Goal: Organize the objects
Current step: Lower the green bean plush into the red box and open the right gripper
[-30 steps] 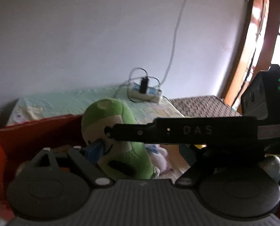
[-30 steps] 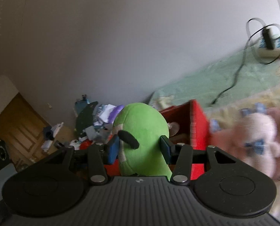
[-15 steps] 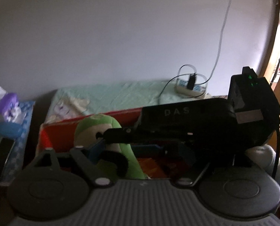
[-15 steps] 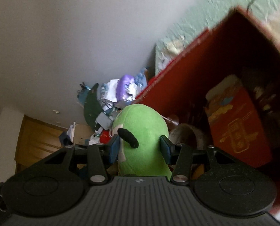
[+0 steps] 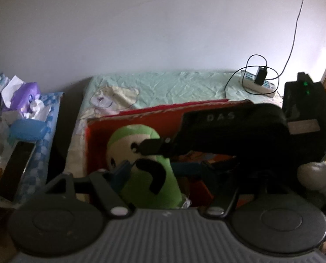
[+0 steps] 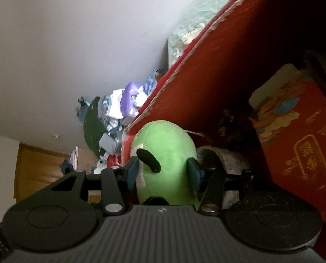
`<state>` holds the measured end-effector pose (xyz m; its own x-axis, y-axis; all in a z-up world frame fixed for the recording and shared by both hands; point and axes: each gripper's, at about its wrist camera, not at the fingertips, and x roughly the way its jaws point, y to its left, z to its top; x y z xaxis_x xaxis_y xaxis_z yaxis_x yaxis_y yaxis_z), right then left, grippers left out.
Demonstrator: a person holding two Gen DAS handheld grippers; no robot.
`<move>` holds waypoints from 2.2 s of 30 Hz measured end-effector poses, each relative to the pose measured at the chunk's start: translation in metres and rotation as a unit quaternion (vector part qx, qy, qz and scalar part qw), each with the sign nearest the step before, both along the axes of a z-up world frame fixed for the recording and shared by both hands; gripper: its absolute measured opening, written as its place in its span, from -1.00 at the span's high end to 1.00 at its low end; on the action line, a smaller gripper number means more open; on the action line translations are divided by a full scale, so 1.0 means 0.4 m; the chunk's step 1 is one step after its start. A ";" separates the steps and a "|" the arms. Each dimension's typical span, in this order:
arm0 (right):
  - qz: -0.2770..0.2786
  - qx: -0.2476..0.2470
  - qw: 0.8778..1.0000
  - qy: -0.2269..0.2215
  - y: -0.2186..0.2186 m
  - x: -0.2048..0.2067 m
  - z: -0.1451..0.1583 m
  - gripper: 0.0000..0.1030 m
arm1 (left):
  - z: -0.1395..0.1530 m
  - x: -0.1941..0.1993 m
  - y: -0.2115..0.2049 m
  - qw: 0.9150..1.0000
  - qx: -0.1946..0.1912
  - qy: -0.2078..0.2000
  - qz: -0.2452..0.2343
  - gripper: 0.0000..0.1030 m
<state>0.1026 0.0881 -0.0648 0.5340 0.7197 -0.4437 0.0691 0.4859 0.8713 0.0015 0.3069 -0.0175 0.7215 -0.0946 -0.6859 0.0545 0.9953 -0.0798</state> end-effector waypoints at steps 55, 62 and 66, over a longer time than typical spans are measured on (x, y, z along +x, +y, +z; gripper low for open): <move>-0.030 -0.127 0.987 -0.098 -0.137 -0.159 0.087 0.26 | 0.027 -0.022 -0.128 0.991 0.078 0.066 0.085 -0.48; -0.033 -0.136 0.984 -0.112 -0.203 -0.209 0.104 0.26 | 0.038 -0.033 -0.204 0.989 0.097 0.067 0.087 -0.48; -0.035 -0.131 0.984 -0.119 -0.240 -0.233 0.113 0.26 | 0.043 -0.041 -0.253 0.988 0.110 0.065 0.086 -0.53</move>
